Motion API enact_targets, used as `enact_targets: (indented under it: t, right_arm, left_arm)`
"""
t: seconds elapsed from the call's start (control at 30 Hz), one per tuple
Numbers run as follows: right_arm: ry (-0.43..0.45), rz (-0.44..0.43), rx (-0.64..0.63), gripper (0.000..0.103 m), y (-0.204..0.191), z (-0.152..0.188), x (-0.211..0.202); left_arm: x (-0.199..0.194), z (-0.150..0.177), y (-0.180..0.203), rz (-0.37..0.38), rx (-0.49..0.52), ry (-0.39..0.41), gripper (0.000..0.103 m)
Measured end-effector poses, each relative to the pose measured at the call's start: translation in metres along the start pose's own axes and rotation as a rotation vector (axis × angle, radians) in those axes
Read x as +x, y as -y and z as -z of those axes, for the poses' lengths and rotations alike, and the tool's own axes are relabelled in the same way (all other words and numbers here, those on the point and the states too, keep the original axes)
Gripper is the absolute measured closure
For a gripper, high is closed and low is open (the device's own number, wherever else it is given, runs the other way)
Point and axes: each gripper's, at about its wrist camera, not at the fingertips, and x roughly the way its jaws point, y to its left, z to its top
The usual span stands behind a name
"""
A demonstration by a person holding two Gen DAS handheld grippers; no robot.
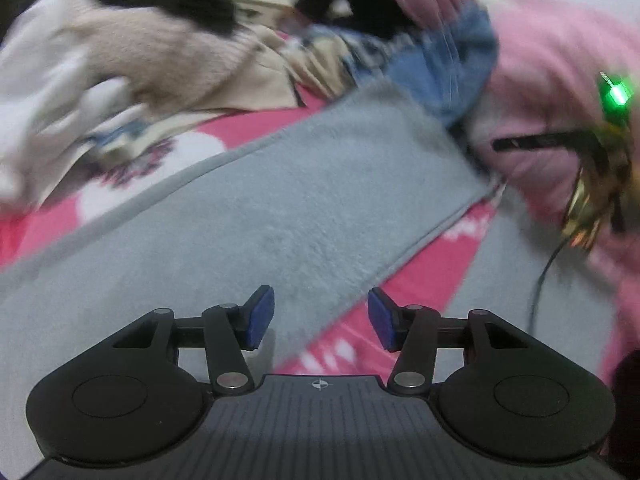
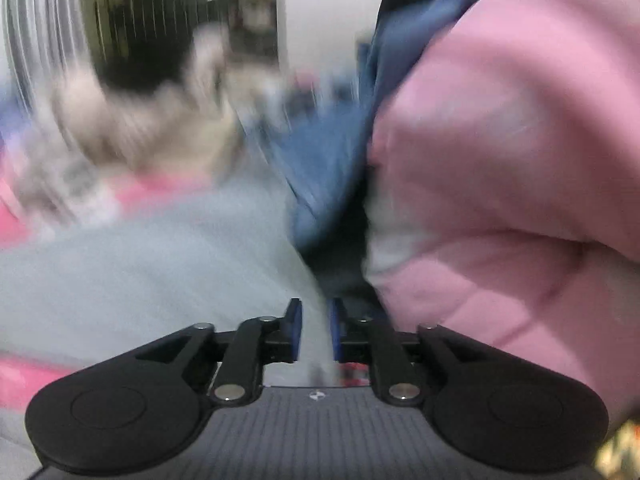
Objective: Fold clothes
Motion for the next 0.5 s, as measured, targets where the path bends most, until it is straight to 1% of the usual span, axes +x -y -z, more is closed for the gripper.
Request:
enact_targets:
  t: [0.03, 0.1, 0.17, 0.23, 0.37, 0.5]
  right_arm:
    - [0.060, -0.054, 0.060, 0.081, -0.001, 0.003, -0.025]
    - [0.156, -0.136, 0.140, 0.070, -0.008, 0.012, -0.066]
    - [0.243, -0.206, 0.207, 0.065, -0.015, 0.020, -0.102]
    - [0.288, -0.271, 0.268, 0.063, -0.020, 0.029, -0.131]
    - [0.280, -0.437, 0.359, 0.063, -0.036, 0.050, -0.160]
    - [0.210, -0.528, 0.333, 0.063, -0.071, 0.068, -0.155]
  left_arm:
    - [-0.015, 0.010, 0.000, 0.006, -0.030, -0.001, 0.051]
    - [-0.046, 0.033, 0.003, -0.007, -0.056, -0.023, 0.050]
    - [-0.077, 0.056, 0.007, -0.040, -0.076, -0.036, 0.050]
    - [-0.110, 0.078, 0.006, -0.076, -0.121, -0.038, 0.050]
    - [-0.160, 0.126, -0.003, -0.160, -0.236, -0.044, 0.050]
    - [-0.198, 0.177, -0.010, -0.249, -0.383, -0.074, 0.050]
